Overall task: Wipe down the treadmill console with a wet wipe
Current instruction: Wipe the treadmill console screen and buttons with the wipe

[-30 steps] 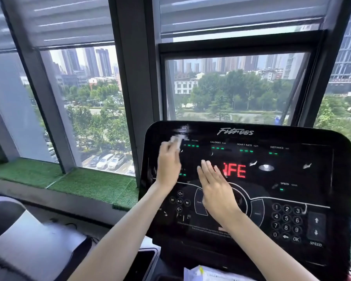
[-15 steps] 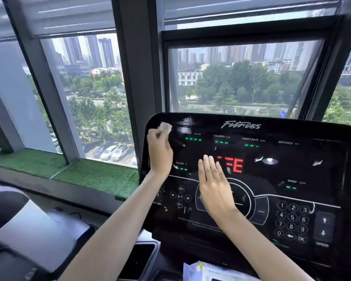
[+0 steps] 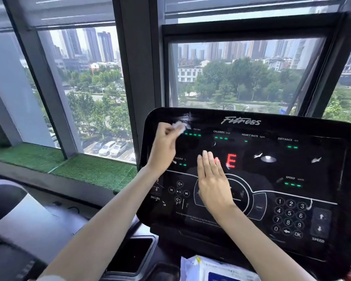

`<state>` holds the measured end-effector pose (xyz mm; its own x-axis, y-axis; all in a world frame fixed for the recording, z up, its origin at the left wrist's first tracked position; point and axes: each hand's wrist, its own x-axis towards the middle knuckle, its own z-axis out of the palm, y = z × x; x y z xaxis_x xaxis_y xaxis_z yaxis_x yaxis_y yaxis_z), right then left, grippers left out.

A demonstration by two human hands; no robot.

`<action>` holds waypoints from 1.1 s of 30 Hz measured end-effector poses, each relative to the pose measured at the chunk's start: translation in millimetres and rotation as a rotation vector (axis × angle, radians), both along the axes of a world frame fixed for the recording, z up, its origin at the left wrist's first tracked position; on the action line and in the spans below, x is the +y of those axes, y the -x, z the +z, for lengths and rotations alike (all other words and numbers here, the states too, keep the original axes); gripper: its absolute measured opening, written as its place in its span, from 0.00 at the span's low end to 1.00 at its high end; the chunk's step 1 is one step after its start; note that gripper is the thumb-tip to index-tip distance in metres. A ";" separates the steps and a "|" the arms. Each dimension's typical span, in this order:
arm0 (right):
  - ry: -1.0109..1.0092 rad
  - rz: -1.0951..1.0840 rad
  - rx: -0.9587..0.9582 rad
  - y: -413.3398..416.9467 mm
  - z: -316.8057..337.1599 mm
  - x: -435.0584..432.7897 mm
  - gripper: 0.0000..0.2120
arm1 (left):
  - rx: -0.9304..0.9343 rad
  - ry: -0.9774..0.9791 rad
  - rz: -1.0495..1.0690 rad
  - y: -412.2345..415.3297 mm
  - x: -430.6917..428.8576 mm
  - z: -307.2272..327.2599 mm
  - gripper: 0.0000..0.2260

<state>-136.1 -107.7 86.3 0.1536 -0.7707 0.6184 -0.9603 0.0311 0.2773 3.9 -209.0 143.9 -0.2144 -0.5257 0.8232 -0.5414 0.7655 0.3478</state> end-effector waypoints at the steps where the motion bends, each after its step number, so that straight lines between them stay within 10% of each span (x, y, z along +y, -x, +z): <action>1: 0.013 0.001 0.001 -0.3 -0.3 -0.2 0.27 | 0.091 -0.036 0.095 0.1 -2.3 2.2 0.19; 6: 0.031 0.021 -0.009 2.1 -1.7 -1.2 0.28 | -0.317 0.053 -0.134 13.2 21.0 -21.6 0.10; 11: 0.022 0.007 -0.006 0.0 -1.5 -1.1 0.29 | 0.069 -0.051 0.142 -9.0 -0.2 -5.0 0.18; 16: 0.019 0.019 -0.015 1.8 -2.5 -1.8 0.30 | -0.249 -0.002 -0.058 0.7 31.1 -42.0 0.05; 21: 0.017 0.021 -0.010 1.4 -3.5 -3.3 0.28 | 0.089 -0.057 0.160 -14.8 11.1 -42.9 0.20; 26: 0.036 0.040 -0.017 2.9 -4.1 -3.8 0.27 | -0.326 0.139 -0.148 -12.1 31.5 -67.6 0.23; 30: 0.054 0.043 -0.040 1.4 -4.7 -4.0 0.25 | 0.098 -0.104 0.134 -22.1 16.4 -53.1 0.20; 33: 0.049 0.026 -0.021 1.9 -4.0 -2.6 0.27 | -0.151 0.021 -0.033 -7.7 33.2 -68.4 0.21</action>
